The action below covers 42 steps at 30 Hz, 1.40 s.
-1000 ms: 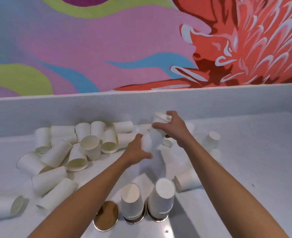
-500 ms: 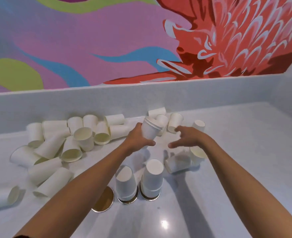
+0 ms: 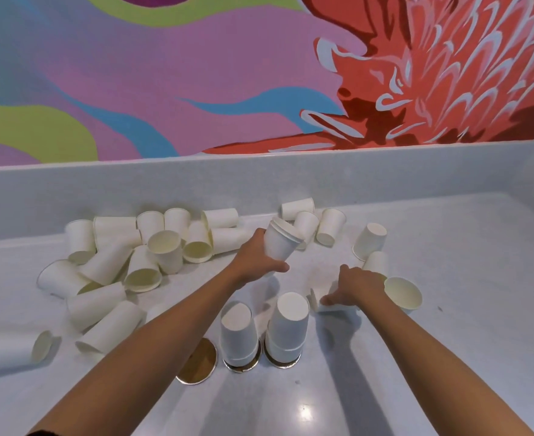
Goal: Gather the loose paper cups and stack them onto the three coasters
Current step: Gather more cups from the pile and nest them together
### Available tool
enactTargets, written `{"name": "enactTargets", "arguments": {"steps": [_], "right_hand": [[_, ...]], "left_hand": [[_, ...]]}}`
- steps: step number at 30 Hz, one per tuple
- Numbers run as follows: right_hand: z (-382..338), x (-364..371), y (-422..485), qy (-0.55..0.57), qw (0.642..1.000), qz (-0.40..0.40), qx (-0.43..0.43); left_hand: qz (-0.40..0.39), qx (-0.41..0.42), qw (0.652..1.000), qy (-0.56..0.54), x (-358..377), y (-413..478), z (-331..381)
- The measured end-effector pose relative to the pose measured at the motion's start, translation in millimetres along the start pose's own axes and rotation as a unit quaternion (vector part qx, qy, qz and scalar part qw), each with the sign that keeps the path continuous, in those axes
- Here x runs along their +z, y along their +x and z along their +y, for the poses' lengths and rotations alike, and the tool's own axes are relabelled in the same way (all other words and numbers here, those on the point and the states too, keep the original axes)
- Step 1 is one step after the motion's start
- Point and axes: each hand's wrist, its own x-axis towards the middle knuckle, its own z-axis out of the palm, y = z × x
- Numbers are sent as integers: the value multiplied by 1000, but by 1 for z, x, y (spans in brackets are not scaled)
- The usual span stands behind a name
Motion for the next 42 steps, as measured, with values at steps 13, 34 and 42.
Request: {"name": "enactTargets", "arguments": {"steps": [13,34,42], "right_hand": [[-8,12,34,503,861,32,65],[-44,-46,-4,301,831,340,-322],[21,-26,-3,98,963,248,30]], "left_hand": [[-12,-9,999,39,-7,3,-8],[-15,-10,1000,-12,1,22,4],[-35,0,999,-5,14,20,5]]}}
